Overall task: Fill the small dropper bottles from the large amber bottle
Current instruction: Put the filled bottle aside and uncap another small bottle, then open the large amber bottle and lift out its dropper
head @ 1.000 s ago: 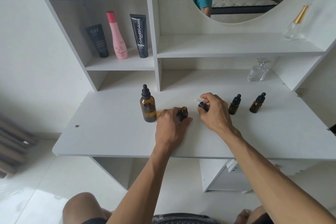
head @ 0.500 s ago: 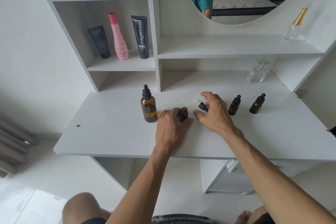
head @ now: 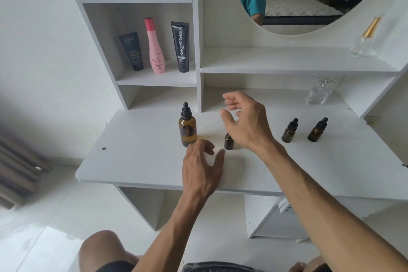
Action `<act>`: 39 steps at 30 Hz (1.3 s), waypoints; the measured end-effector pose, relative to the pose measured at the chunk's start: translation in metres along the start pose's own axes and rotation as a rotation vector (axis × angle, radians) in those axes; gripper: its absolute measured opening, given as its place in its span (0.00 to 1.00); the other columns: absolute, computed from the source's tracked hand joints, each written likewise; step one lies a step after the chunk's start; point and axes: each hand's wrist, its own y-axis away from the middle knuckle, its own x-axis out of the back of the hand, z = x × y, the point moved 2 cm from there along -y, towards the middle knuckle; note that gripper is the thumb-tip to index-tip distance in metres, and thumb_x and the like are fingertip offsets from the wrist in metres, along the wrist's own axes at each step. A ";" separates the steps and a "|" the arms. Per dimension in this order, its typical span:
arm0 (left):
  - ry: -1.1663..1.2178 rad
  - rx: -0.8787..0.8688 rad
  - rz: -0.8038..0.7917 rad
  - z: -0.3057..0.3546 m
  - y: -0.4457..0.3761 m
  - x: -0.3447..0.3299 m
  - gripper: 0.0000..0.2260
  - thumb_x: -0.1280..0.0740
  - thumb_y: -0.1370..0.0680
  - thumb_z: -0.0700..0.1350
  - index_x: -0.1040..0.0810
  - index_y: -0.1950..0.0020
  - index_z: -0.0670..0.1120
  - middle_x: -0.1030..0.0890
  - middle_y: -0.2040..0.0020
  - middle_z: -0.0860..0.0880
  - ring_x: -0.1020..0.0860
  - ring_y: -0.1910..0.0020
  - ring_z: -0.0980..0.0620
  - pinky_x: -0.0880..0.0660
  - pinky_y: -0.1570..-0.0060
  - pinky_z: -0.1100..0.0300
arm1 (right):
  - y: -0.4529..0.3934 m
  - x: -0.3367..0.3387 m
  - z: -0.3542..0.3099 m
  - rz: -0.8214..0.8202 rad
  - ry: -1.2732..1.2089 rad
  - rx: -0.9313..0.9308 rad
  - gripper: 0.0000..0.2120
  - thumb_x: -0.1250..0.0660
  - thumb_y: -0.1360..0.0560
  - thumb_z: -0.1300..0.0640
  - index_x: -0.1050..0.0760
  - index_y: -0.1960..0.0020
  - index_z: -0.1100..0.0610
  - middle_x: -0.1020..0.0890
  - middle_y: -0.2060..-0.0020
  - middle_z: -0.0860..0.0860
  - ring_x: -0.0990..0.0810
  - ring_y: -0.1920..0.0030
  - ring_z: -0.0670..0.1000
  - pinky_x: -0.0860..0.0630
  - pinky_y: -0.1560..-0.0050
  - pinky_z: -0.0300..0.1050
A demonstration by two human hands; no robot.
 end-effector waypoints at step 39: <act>0.221 0.079 0.077 -0.035 -0.046 0.014 0.20 0.31 0.20 0.49 0.36 0.33 0.61 0.24 0.36 0.54 0.21 0.40 0.51 0.23 0.42 0.50 | -0.053 -0.032 -0.066 -0.149 -0.474 -0.024 0.04 0.28 0.24 0.57 0.17 0.52 0.59 0.14 0.62 0.52 0.14 0.59 0.51 0.16 0.50 0.52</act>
